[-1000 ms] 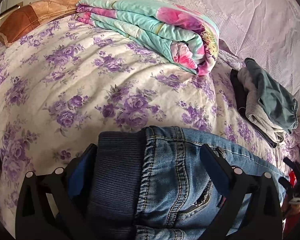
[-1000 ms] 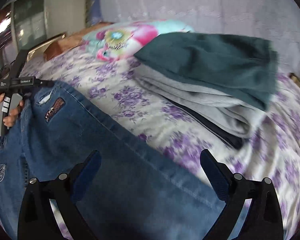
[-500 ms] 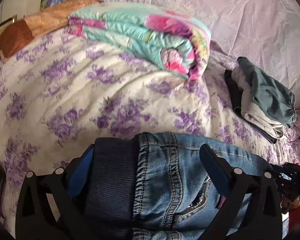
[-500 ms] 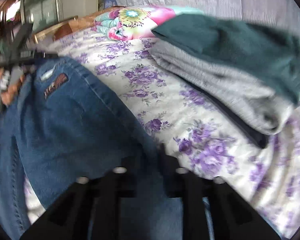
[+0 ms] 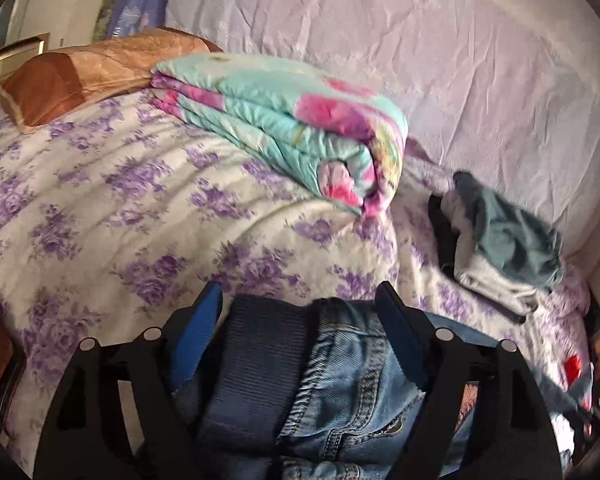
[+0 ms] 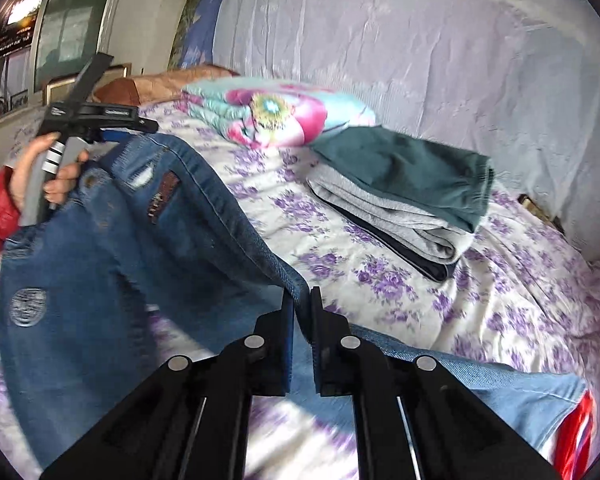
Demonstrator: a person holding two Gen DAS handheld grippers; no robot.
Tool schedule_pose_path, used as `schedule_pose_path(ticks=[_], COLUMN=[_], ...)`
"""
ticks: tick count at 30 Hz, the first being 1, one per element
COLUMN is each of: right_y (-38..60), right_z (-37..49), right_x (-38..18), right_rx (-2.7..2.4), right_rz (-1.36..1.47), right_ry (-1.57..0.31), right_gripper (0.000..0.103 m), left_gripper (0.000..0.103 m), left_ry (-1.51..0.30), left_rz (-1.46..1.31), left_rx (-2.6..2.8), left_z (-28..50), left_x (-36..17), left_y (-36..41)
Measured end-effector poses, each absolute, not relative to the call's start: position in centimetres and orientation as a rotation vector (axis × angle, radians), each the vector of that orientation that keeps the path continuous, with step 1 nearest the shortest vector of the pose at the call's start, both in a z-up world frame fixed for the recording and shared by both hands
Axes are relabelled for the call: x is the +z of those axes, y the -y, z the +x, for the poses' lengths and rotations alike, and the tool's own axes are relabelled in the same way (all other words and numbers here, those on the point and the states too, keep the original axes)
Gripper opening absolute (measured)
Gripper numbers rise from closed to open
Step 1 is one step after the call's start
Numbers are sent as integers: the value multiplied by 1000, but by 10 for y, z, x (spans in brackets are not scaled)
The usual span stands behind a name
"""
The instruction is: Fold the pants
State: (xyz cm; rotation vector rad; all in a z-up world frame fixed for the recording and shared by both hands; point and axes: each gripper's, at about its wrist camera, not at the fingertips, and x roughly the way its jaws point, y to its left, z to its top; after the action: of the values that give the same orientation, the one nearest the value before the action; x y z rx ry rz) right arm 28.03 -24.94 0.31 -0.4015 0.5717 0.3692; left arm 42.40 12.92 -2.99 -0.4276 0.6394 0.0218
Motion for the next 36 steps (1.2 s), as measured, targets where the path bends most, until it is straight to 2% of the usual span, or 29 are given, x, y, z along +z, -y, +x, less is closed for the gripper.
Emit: schedule_pose_path(ticks=[2,3,4,7,9,13,17,18,19,20,21,24,28,30,31,32,36], right_y=[245,243,242,239,240,250,257,256,255,253,249,230,203,194,191,190,188], right_z=[260,246,239,209,191,169,170,170,173,176,180,196,239,259,268,274,254], right_x=[8,10,10,5,-2,-10,-14,-12,-9,-4,3,13,1,-13,-20,-25,-23], right_rx=[363,359,361,355,361,351,343,351,361,362,369,413,427,422,430,441,463], right_rz=[-414,-418,-420,-436,-420,-381,-379,-374,-373,-376,-385,-460,-543,-568,-568,-556,-539], right_ry=[-548,-537,-534,-524,-536,-544,-558,-548,-546,-534,-492,-452,-507,-542,-574,-598,-532], right_gripper=[7,7,7,6,0,0,2,7,35,70,77,77,74,52,20,7,7], left_gripper=[79,89,91,91,91,92,92,92,92,92,92,92,92,92,92,92,92], left_ry=[-607,-598,-594,-574,-579,-592,-673,-680,-691,-705,-715,-733,-765,-799,-824,-844,-905], left_rz=[-479,-504,-528,-600,-629,-805,-815,-814,-807,-796,-786,-763,-685,-671,-672,-674,-685], left_rx=[6,-11,-32,-74,-89,-182,-213,-207,-191,-176,-174,-163,-115,-103,-94,-91,-82], left_z=[411,405,401,377,360,323,324,328,332,338,342,345,350,357,362,366,379], left_x=[-27,-25,-25,-25,-28,-39,-33,-30,-26,-22,-19,-14,-9,-8,-8,-8,-4], left_y=[-134,-137,-139,-143,-142,-143,-130,-128,-126,-124,-121,-115,-111,-113,-116,-118,-122])
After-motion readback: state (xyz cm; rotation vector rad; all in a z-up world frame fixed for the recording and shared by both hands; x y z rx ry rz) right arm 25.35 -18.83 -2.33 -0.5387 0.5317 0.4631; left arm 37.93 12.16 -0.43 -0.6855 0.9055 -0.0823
